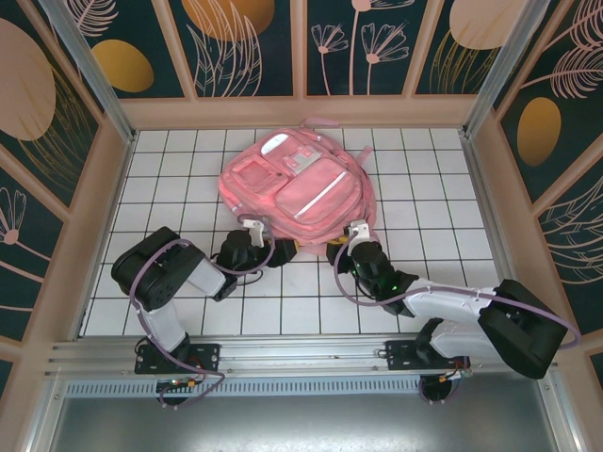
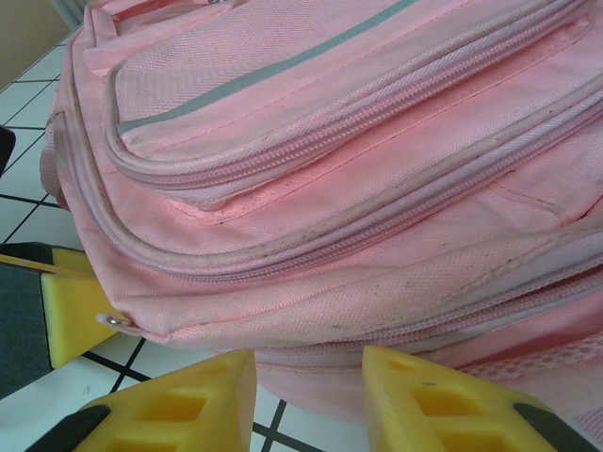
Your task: Pack the student bag
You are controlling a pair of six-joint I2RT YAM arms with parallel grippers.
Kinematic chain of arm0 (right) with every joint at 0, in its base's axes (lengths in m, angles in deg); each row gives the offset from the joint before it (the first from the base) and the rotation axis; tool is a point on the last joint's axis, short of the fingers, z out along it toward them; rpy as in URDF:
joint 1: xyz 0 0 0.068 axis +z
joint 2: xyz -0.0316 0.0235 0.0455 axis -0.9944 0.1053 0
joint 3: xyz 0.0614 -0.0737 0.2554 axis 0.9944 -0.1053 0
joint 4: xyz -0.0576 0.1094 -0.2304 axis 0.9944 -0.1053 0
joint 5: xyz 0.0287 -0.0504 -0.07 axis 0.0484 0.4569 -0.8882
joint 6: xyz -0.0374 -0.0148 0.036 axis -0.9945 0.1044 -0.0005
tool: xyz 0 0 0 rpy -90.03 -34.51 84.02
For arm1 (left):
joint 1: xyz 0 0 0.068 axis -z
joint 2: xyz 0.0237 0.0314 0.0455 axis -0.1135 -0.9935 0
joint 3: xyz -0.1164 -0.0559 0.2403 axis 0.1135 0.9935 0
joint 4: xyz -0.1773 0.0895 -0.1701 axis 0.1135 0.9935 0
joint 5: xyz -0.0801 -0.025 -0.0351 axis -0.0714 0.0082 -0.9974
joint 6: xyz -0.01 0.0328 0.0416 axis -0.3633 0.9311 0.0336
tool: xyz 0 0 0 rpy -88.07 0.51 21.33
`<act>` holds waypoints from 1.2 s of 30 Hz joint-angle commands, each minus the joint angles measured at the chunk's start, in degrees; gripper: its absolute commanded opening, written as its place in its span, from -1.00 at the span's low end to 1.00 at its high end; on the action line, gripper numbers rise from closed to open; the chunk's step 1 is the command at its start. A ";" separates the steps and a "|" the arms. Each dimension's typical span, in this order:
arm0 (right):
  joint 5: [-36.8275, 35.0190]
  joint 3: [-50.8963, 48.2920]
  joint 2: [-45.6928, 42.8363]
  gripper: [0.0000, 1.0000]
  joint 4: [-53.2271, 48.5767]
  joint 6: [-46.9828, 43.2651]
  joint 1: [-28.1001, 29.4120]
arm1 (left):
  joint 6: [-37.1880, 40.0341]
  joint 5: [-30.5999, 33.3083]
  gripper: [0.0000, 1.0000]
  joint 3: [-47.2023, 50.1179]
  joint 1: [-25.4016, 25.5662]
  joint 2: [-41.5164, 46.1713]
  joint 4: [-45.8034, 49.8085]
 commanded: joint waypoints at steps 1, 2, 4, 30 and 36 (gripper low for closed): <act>0.81 1.03 0.63 -0.29 0.69 0.10 0.00 | 2.30 3.24 0.46 -0.91 0.07 -2.07 1.81; 0.97 0.95 0.72 -0.29 0.87 0.16 0.08 | 2.50 3.84 0.46 -1.16 0.10 -2.34 2.08; 1.26 0.93 1.08 -0.29 1.00 0.42 0.05 | 2.71 6.58 0.46 -1.77 0.07 -2.64 3.39; 0.74 0.75 2.68 -0.23 0.94 2.00 0.32 | -0.83 -5.63 -0.27 3.23 0.14 -3.03 -9.86; 0.36 0.81 2.59 -0.22 0.42 2.11 0.32 | -0.65 -4.31 -0.36 3.12 0.07 -3.53 -8.44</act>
